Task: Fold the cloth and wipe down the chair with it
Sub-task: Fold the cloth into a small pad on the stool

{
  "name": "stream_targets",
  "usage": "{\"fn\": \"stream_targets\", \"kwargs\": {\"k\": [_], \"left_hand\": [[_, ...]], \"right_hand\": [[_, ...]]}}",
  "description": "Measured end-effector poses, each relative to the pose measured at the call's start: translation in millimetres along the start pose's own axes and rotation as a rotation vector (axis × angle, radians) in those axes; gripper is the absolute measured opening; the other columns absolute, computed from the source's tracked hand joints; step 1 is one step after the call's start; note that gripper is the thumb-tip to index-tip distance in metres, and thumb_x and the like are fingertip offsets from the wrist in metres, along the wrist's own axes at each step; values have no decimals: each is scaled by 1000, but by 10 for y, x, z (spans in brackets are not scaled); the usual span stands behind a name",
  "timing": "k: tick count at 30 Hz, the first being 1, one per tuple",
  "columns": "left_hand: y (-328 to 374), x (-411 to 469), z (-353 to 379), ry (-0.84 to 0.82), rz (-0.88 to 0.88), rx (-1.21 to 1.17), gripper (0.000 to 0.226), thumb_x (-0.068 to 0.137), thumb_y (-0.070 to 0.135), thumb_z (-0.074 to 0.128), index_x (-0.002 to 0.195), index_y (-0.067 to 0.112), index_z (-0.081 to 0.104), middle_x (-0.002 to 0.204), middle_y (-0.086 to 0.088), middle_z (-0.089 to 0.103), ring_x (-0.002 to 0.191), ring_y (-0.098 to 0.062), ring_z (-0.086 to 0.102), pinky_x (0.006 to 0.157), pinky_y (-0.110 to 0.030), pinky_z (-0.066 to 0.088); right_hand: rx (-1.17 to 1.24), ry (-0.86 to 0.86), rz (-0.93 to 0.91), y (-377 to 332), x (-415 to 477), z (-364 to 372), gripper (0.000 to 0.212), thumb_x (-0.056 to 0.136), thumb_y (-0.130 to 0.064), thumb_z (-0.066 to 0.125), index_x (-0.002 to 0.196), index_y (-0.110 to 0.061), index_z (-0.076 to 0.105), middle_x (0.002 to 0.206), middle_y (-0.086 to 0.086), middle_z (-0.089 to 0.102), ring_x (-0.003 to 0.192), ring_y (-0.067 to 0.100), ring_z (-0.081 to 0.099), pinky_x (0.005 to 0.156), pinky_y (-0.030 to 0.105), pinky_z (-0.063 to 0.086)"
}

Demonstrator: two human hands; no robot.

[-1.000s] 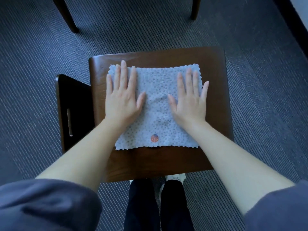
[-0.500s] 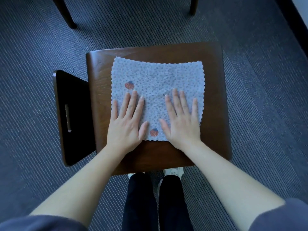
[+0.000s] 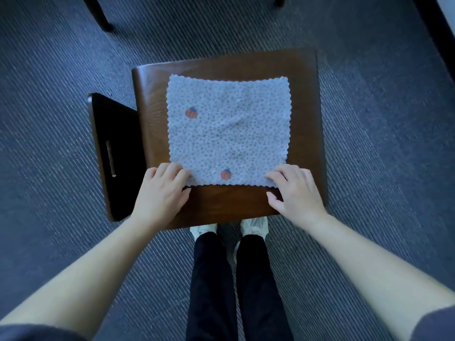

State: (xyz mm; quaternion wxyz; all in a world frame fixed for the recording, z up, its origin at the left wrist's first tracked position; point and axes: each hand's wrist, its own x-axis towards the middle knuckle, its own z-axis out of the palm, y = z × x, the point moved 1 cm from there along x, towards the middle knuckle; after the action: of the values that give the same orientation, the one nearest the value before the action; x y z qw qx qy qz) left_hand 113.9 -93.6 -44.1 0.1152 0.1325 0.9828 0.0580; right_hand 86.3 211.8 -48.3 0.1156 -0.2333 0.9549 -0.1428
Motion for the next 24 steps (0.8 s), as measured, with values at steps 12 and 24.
{"fn": "stream_targets", "kwargs": {"k": [12,24], "left_hand": [[35,68,-504,-403,-154,-365,14,85,6,53,86,19,47,77,3,56,73,-21,55,60,-34,42],[-172,514,-400,-120,-808,-1017,7,90,14,59,87,12,65,79,-3,60,69,-12,52,60,-23,44]], "right_hand": [[257,-295,183,-18,50,-401,16,80,0,52,85,-15,55,76,-16,45,76,11,43,78,30,36],[738,-155,567,143,820,-498,10,92,-23,58,86,-18,65,74,-14,56,57,-4,45,55,10,35]]}}
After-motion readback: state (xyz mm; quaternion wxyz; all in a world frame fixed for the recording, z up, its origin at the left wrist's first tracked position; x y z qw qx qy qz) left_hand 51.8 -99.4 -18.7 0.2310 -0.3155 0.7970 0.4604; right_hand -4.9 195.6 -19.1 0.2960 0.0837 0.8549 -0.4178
